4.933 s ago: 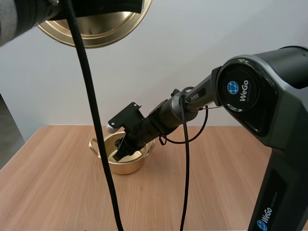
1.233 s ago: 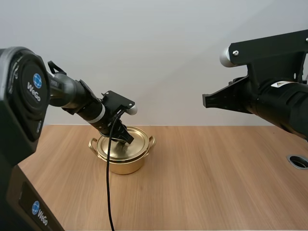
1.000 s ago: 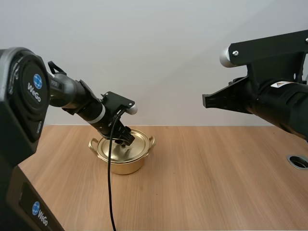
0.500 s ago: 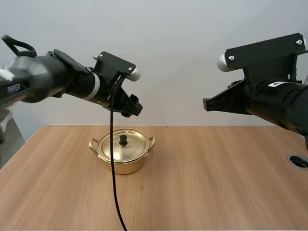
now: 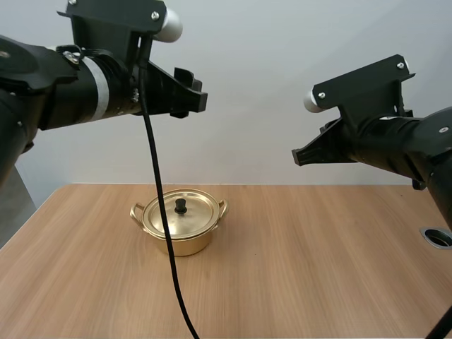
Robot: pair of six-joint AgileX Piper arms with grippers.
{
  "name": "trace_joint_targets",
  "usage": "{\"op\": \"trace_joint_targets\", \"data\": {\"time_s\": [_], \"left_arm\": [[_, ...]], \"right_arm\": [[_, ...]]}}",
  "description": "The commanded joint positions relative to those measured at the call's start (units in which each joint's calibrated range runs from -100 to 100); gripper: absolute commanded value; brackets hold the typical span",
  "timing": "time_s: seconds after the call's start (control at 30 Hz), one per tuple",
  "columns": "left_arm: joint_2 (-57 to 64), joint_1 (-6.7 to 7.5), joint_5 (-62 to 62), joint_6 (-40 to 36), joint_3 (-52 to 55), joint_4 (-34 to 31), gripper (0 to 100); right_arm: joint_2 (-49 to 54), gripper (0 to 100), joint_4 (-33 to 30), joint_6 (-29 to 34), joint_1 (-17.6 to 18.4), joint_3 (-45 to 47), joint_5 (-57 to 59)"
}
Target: Open the pot, put the car inside, and close it
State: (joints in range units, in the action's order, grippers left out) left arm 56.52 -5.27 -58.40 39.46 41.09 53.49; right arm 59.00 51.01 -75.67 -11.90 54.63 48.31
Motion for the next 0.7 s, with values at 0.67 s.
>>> {"op": "trace_joint_targets", "data": {"time_s": [0.67], "left_arm": [[41.84, 5.22, 27.20, -39.83, 30.66, -50.77, 97]], "right_arm": [[-1.77, 0, 24.07, -24.03, -0.04, 16.40, -3.05]]}}
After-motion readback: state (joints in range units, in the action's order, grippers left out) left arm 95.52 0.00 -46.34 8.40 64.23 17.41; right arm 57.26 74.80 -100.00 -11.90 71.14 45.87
